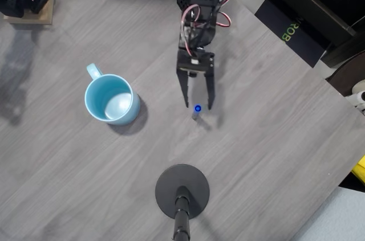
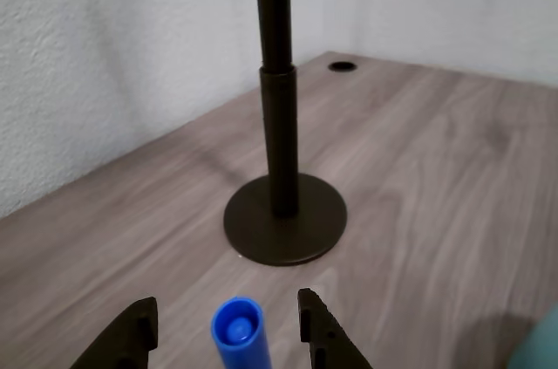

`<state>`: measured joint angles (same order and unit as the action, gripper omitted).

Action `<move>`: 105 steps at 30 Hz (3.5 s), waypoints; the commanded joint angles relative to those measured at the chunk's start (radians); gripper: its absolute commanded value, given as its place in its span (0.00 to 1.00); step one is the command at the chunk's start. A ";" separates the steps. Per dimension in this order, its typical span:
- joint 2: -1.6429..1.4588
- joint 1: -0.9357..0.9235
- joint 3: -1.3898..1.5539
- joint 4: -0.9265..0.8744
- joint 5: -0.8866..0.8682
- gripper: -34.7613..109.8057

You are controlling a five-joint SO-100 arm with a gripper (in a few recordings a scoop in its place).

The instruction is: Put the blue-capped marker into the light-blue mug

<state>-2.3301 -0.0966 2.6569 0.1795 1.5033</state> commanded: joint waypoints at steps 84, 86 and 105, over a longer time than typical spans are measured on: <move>-0.247 -0.253 -0.430 -0.324 -0.101 0.24; -0.252 -0.261 -0.483 -0.376 -0.126 0.24; -0.043 -0.535 -0.795 -0.680 -0.399 0.24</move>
<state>-2.3915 -0.5737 1.9236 -0.4740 1.1536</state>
